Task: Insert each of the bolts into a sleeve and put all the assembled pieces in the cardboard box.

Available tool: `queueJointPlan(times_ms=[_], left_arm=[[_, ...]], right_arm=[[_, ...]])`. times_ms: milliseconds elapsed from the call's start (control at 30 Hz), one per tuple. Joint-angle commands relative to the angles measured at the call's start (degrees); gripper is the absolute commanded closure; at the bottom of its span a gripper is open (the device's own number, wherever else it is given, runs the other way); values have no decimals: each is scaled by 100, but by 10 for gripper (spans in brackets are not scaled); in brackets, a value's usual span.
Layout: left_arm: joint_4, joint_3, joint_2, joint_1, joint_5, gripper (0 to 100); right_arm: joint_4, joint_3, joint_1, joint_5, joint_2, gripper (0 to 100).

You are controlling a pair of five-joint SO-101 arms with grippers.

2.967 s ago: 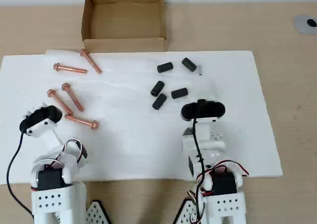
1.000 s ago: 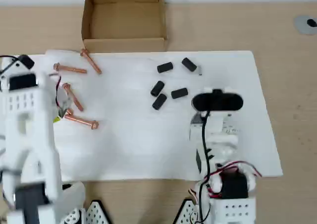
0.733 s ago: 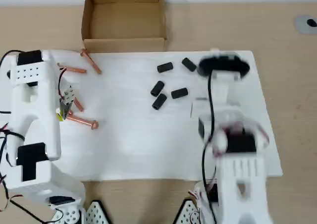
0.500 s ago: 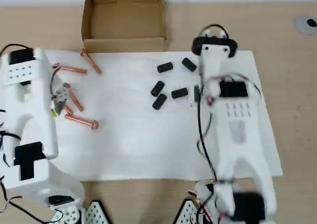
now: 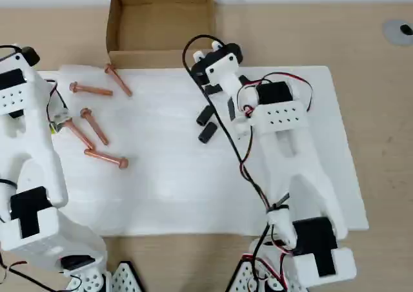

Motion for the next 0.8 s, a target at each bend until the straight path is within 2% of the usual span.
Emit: queueJointPlan(times_ms=[0, 267, 467, 767], left_arm=[[-343, 167, -40, 53, -35, 990], [-914, 633, -40, 53, 791, 988], [-1108, 765, -40, 62, 844, 869], [-1371, 791, 57, 176, 1257, 861]], right_arm=[[-97, -356, -92, 105, 4, 989], [-97, -338, -84, 123, 4, 989], [-97, -321, -84, 123, 4, 989], [-97, -321, -84, 114, 4, 989]])
